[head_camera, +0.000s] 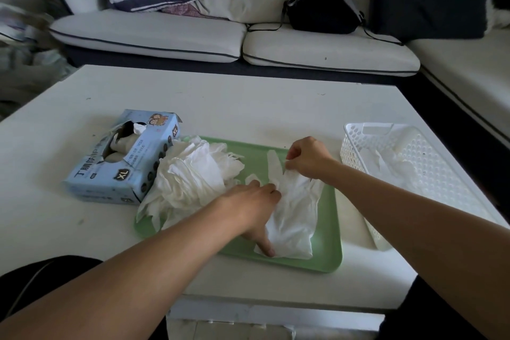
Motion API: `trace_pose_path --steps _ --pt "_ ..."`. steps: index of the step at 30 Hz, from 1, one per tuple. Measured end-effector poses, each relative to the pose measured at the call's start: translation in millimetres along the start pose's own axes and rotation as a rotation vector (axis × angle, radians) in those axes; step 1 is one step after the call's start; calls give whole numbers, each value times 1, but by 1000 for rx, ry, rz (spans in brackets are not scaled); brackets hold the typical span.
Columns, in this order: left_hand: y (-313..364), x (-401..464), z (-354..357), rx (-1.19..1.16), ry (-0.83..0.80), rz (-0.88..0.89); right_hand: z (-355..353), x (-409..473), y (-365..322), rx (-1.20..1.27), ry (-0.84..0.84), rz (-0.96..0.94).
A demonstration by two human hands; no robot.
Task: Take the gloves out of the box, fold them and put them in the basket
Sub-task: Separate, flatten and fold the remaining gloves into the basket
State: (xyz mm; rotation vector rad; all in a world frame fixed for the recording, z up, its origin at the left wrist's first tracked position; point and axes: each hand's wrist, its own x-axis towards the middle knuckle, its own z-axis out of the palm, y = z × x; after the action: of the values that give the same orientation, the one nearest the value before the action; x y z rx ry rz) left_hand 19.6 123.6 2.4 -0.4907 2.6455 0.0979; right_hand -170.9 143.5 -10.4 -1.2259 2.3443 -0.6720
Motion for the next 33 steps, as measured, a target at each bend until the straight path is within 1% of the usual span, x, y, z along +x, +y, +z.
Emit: trace_pose_path --steps 2,4,8,9,10,11,12,13,15,16,17,18,19,21,24,26,28,30,33 --pt "0 0 1 2 6 3 -3 -1 0 2 11 -10" --pt "-1 1 2 0 15 11 -4 -2 1 59 33 5" --pt "-4 0 3 -28 12 39 -7 -4 -4 353 129 136" --pt "-6 -1 2 -58 21 47 -9 -5 -8 382 166 145" --pt "-8 -2 0 -99 49 56 -11 -7 -12 342 200 111" --pt "-10 -5 -3 -152 94 66 -11 -11 -18 260 208 39" --pt "-13 -9 -8 -212 159 71 -11 -17 -26 164 172 -53" --pt "-18 -13 -14 -268 235 65 -10 -26 -33 66 86 -146" --pt "-34 -25 -26 -334 372 18 -3 -44 -42 -162 -189 -287" --pt "-46 -31 -30 -340 429 -21 3 -53 -43 -277 -327 -323" --pt "-58 -37 -33 -339 483 -71 8 -59 -42 -371 -422 -343" --pt "-73 -44 -34 -332 525 -132 13 -63 -41 -416 -445 -366" --pt "-87 -49 -35 -325 550 -191 13 -66 -42 -419 -411 -384" --pt "-113 -62 -33 -320 525 -319 12 -70 -54 -324 -314 -429" --pt "-140 -80 -29 -424 430 -452 17 -73 -86 -71 -161 -460" --pt "-145 -84 -25 -513 380 -463 27 -74 -105 68 -94 -441" --pt "-143 -82 -22 -579 334 -438 42 -72 -115 118 -90 -369" --pt "-141 -78 -19 -582 313 -417 57 -66 -117 152 -120 -278" --pt "-138 -70 -15 -552 333 -410 70 -61 -114 255 -118 -211"
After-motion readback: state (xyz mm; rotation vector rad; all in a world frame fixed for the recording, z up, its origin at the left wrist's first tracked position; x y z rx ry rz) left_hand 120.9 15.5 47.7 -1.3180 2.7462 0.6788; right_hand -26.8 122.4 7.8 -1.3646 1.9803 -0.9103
